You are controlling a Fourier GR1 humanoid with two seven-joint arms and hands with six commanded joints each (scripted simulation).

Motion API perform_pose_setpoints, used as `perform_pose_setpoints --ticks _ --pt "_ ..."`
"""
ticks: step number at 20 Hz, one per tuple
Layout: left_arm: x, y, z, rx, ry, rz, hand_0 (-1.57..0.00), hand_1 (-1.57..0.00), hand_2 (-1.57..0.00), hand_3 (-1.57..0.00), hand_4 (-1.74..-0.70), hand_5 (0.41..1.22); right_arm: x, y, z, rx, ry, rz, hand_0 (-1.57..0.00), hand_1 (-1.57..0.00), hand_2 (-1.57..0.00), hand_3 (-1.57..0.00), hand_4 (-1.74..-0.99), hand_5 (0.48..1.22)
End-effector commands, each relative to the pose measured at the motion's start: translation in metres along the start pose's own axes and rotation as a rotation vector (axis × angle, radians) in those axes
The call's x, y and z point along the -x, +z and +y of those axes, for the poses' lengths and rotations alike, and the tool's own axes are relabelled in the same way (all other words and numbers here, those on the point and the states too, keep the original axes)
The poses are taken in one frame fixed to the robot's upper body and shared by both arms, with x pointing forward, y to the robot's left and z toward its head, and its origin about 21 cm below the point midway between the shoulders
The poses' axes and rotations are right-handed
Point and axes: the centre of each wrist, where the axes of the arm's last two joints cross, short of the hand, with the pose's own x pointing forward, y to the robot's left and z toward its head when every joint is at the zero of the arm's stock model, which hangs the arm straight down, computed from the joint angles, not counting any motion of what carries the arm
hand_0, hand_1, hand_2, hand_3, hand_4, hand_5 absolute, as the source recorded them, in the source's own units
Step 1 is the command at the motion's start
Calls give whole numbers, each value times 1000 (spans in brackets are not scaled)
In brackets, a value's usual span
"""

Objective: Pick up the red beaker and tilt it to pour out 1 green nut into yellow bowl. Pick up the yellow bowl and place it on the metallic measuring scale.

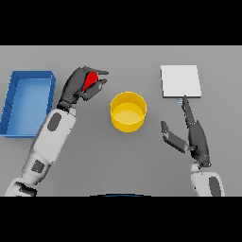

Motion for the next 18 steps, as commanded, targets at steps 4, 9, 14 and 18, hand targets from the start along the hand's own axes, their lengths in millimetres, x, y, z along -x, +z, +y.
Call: perform_pose_setpoints --ticks 4,9,14,18 --pt "-3 5 8 56 -94 -16 -1563 -1563 -1563 -1563 -1733 1114 -5 2 -1 2 5 -8 1 1 1 1 -1243 705" --pt "-20 -1 6 151 -407 -67 -1568 -1568 -1568 -1568 -1738 1123 -1 3 -1 -9 5 7 1 1 1 1 -1260 719" --pt "-39 -21 -3 268 -795 -143 -1570 -1570 -1570 -1570 -1740 1177 -2 5 -2 -13 -14 -8 1 1 1 1 -1268 722" --pt "-56 -36 -8 398 -1038 -214 -1571 -1571 -1571 -1571 -1647 1203 -4 1 -2 -4 -17 -5 1 1 1 1 -1262 705"
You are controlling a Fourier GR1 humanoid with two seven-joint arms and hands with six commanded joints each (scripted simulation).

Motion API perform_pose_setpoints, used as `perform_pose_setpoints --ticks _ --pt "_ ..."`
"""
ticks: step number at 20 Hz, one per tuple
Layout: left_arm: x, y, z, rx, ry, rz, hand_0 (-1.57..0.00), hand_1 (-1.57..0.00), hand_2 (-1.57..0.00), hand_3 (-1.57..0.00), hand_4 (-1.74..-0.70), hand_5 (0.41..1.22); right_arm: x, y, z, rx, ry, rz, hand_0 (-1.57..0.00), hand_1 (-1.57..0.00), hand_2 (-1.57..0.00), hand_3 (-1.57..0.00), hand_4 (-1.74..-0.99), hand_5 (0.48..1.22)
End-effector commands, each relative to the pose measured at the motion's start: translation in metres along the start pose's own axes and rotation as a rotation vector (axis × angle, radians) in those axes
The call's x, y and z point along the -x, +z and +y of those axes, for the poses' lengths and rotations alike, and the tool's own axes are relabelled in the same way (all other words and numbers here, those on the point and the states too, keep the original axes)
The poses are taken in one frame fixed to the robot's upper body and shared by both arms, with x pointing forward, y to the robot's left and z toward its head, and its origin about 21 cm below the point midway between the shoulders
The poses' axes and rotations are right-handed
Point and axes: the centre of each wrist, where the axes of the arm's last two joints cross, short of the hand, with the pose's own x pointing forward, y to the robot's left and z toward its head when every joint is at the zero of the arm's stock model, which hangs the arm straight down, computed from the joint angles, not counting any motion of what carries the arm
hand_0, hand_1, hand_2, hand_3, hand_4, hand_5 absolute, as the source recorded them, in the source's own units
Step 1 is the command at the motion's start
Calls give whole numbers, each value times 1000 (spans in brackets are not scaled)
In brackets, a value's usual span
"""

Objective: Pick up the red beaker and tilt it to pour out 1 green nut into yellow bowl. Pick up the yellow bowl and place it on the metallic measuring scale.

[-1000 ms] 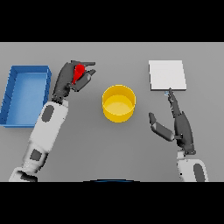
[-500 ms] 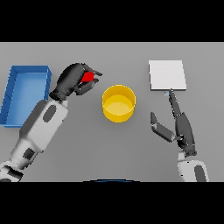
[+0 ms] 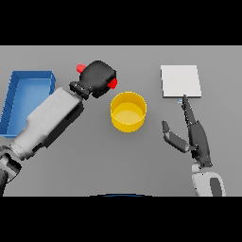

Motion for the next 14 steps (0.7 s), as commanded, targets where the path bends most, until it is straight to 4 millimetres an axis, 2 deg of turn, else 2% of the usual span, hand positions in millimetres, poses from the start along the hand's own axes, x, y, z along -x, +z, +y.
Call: perform_pose_setpoints --ticks 1,4,7,10,14 --pt "-6 -2 2 33 -62 -25 -1571 -1571 -1571 -1571 -1613 1206 0 -1 0 4 -3 2 1 1 1 1 -1258 697" --pt "-17 -11 13 122 -212 -49 -1571 -1571 -1571 -1571 -1672 1214 2 -4 5 14 -5 17 1 1 1 1 -1237 671" --pt "-27 -22 22 186 -324 -80 -1571 -1571 -1571 -1571 -1702 1217 3 1 4 24 -18 6 1 1 1 1 -1209 654" --pt "-36 -27 23 245 -459 -98 -1571 -1571 -1571 -1571 -1720 1219 3 -3 3 28 5 14 1 1 1 1 -1195 647" --pt "-44 -34 26 279 -635 -124 -1571 -1571 -1571 -1571 -1733 1220 2 0 8 32 17 6 1 1 1 1 -1183 643"
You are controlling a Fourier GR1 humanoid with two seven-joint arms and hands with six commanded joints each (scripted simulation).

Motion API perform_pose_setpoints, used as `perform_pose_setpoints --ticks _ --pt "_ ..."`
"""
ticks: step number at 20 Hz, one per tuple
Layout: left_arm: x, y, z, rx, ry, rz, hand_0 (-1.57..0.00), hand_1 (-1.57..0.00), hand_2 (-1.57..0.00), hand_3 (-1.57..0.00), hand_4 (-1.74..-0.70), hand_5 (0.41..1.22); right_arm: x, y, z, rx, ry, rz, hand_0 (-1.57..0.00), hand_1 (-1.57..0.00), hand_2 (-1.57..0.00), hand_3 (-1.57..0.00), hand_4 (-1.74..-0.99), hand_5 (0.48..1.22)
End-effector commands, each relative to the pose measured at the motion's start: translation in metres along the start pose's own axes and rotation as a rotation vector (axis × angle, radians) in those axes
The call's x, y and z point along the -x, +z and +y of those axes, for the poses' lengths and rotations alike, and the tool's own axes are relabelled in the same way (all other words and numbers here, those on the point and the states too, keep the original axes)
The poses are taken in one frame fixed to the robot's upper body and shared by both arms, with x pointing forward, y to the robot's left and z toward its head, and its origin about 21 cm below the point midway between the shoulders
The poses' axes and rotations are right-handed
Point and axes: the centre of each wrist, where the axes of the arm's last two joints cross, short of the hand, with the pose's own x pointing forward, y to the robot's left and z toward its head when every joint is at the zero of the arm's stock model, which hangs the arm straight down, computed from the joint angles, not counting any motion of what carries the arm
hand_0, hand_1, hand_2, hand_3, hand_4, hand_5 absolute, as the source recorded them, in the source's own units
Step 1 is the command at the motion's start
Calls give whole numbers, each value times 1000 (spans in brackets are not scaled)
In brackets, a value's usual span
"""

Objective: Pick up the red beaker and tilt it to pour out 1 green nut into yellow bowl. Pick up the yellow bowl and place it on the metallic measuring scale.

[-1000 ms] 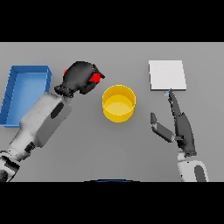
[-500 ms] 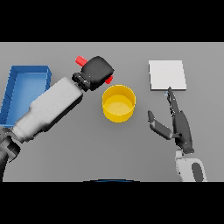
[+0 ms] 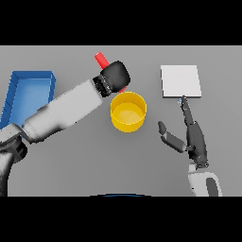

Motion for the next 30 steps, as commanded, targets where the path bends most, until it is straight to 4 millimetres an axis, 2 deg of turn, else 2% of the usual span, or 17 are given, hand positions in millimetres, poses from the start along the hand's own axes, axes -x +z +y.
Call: perform_pose_setpoints --ticks 1,6,8,14,17,20,23,25,28,30 --pt "-1 -1 1 6 -36 -6 -1571 -1571 -1571 -1571 -1734 1220 1 -2 -2 4 -1 15 1 1 1 1 -1179 635" --pt "-11 -9 7 7 -270 -40 -1571 -1571 -1571 -1571 -1735 1221 1 -3 -4 3 -15 12 1 1 1 1 -1164 625" --pt "-6 -9 12 12 -343 -41 -1571 -1571 -1571 -1571 -1734 1221 0 0 -4 12 -5 -14 1 1 1 1 -1162 627" --pt "-23 -16 25 13 -492 -60 -1571 -1571 -1571 -1571 -1725 1221 -1 -1 -2 17 32 0 1 1 1 1 -1155 637" --pt "-20 -16 36 12 -551 -53 -1571 -1571 -1571 -1571 -1720 1221 1 1 -1 19 13 -9 1 1 1 1 -1154 635" --pt "2 -12 57 10 -586 -34 -1571 -1571 -1571 -1571 -1721 1221 -1 3 -3 12 -12 -20 1 1 1 1 -1157 638" --pt "43 -1 87 -16 -611 73 -1571 -1571 -1571 -1571 -1725 1221 -1 -1 0 2 -9 -29 1 1 1 1 -1154 654" --pt "80 14 101 -54 -557 149 -1571 -1571 -1571 -1179 -1731 1221 -1 -1 1 0 1 -37 1 1 1 1 -1160 660" --pt "137 39 120 -113 -339 339 -1571 -1571 -1571 -1370 -1727 1221 -3 -5 3 -6 -18 -39 1 1 1 1 -1160 661" --pt "170 56 117 -168 -89 435 -1571 -1571 -1571 -1443 -1732 1221 -2 -3 2 -2 -7 -35 1 1 1 1 -1152 652"
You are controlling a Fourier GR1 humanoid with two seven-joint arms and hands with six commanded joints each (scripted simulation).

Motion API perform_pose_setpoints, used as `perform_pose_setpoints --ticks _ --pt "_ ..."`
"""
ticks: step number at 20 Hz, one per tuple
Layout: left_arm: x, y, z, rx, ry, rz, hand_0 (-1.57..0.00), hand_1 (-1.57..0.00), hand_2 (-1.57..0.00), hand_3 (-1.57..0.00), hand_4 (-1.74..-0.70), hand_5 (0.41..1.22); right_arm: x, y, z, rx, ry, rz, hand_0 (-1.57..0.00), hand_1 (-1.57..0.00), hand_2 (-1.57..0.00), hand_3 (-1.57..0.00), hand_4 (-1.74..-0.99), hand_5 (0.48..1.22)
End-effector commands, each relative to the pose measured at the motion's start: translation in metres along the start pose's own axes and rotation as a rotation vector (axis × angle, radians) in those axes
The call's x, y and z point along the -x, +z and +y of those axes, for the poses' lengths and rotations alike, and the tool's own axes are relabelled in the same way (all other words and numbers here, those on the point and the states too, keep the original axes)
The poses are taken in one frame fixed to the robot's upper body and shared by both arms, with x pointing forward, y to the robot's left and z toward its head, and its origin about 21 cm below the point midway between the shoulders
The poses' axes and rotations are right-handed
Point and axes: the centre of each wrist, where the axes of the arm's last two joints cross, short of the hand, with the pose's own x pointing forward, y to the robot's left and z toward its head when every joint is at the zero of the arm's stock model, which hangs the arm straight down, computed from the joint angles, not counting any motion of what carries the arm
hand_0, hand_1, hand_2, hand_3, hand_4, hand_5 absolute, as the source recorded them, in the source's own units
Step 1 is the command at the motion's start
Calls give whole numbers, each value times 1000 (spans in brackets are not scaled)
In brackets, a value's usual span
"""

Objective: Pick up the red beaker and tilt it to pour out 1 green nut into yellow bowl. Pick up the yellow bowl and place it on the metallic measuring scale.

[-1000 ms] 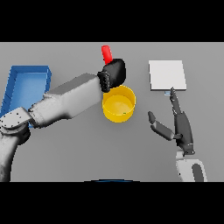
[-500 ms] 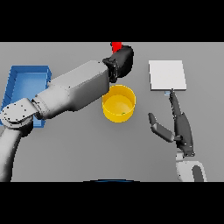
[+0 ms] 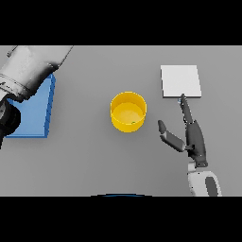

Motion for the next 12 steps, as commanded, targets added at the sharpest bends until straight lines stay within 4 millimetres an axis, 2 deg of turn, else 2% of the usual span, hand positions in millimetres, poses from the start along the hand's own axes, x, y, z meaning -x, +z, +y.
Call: perform_pose_setpoints --ticks 1,4,6,9,12 --pt "21 4 -6 11 153 61 -1571 -1571 -1571 -1468 -1734 1221 -1 -1 0 5 28 10 1 1 1 1 -1146 641" --pt "68 19 -41 16 550 248 -1571 -1571 -1571 -1402 -1737 1221 1 -4 -1 6 55 4 1 1 1 1 -1142 630" --pt "94 33 -74 5 749 360 -1571 -1571 -1571 -1430 -1739 1221 2 -7 -1 -8 -8 -11 1 1 1 1 -1110 623" --pt "108 53 -132 17 1010 532 -1571 -1571 -1571 -1499 -1740 1221 0 -9 -3 -24 -47 -24 1 1 1 1 -1081 631" --pt "109 77 -189 60 1163 720 -1571 -1571 -1571 -1534 -1740 1221 1 -7 -2 -51 -44 -21 1 1 1 1 -1126 651"
